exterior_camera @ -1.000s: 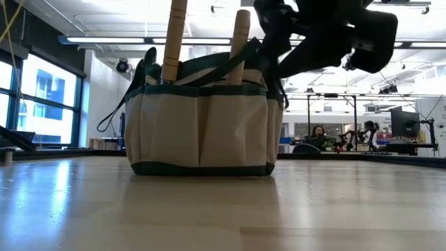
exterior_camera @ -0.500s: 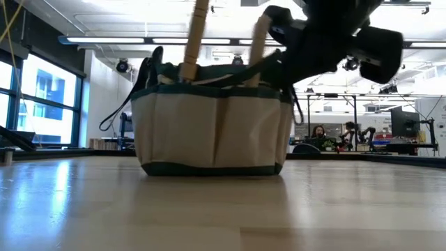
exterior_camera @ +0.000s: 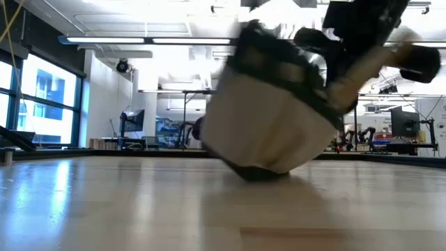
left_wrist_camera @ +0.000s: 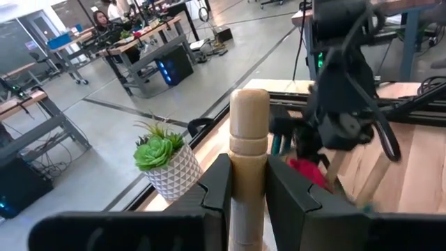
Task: Pick & Place Garden tools in Gardening bag
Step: Put the light brown hand rake into the white gardening bag
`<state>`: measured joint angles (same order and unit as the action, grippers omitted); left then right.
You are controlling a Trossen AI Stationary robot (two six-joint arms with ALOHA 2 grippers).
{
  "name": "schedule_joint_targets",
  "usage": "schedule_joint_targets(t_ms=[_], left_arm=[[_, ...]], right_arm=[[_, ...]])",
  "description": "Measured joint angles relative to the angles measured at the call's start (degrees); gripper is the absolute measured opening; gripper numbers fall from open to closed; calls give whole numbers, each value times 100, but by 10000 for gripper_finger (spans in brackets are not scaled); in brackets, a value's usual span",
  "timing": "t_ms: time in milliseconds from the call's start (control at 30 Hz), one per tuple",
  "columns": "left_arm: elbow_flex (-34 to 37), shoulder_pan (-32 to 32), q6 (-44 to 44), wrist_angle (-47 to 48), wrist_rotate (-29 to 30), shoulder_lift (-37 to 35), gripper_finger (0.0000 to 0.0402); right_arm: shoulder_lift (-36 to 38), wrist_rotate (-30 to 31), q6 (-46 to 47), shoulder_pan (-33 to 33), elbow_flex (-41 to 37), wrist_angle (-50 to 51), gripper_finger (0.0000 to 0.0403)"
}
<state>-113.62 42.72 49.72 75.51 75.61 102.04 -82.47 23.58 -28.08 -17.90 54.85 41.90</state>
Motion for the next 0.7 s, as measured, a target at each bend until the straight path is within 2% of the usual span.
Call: schedule_joint_targets(t_ms=[200, 500, 700], left_arm=[[0, 0, -38, 37, 5, 1, 53], [0, 0, 4, 264, 1, 2, 53], [0, 0, 6, 266, -45, 2, 53]], right_arm=[[428, 111, 31, 235, 38, -27, 3], [446, 9, 102, 358, 785, 256, 3], [425, -209, 132, 615, 870, 498, 3]])
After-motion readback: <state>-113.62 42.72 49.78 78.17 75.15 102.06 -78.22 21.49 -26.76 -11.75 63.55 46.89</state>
